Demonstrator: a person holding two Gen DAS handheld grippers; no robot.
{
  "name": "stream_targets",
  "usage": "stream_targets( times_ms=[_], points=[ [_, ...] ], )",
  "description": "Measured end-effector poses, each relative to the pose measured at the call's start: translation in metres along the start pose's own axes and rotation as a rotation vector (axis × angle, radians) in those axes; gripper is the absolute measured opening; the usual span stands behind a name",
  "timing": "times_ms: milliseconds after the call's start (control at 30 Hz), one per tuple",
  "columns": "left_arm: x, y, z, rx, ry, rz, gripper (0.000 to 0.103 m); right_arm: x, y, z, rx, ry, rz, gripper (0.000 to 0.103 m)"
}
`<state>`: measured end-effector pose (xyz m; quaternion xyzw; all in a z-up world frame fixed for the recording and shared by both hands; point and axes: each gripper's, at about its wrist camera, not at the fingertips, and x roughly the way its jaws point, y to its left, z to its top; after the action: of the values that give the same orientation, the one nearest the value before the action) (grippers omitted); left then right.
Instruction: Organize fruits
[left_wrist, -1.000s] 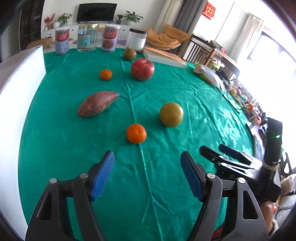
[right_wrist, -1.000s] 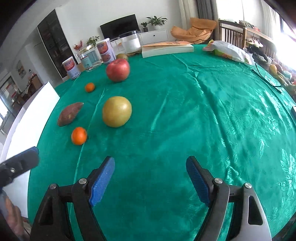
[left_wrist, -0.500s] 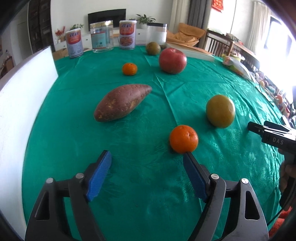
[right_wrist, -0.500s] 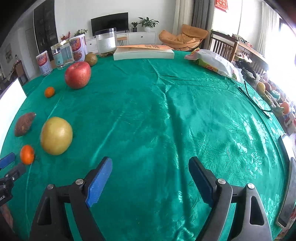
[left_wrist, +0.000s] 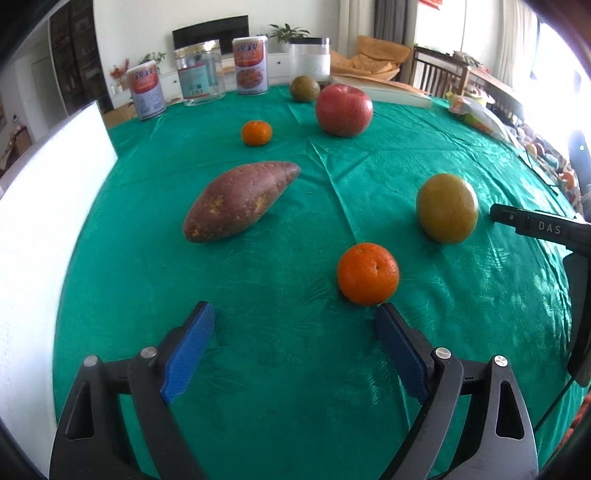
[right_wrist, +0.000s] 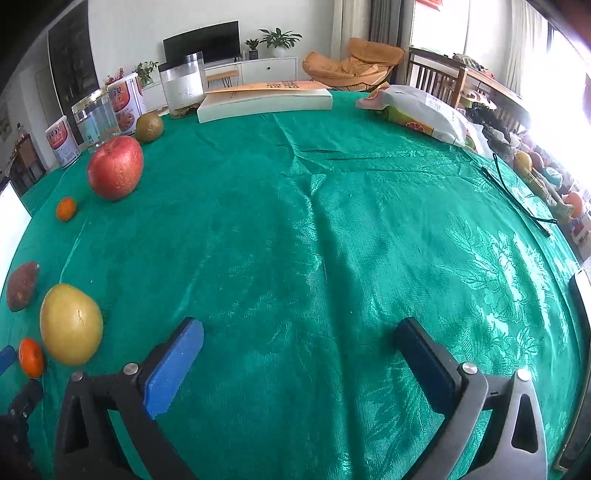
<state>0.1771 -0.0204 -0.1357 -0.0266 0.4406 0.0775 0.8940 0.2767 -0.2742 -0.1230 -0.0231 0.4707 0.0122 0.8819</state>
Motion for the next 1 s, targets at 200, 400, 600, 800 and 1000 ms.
stream_targets(
  times_ms=[200, 400, 600, 800, 1000],
  points=[
    [0.0002, 0.0002, 0.0002, -0.001, 0.001, 0.001, 0.092, 0.0, -0.0005, 0.0, 0.0, 0.0, 0.0, 0.103],
    [0.001, 0.0006, 0.0009, -0.003, 0.002, 0.003, 0.092, -0.0002, -0.0002, 0.0002, 0.0, 0.0, 0.0, 0.103],
    [0.001, 0.0006, 0.0009, -0.003, 0.002, 0.003, 0.092, -0.0001, -0.0003, 0.0002, 0.0, 0.0, 0.0, 0.103],
    [0.001, 0.0006, 0.0008, -0.004, 0.002, 0.003, 0.092, -0.0001, -0.0003, 0.0002, 0.0, 0.0, 0.001, 0.103],
    [0.0011, 0.0007, 0.0008, -0.004, 0.001, 0.003, 0.092, 0.0, -0.0003, 0.0003, 0.0, 0.0, 0.001, 0.103]
  ],
)
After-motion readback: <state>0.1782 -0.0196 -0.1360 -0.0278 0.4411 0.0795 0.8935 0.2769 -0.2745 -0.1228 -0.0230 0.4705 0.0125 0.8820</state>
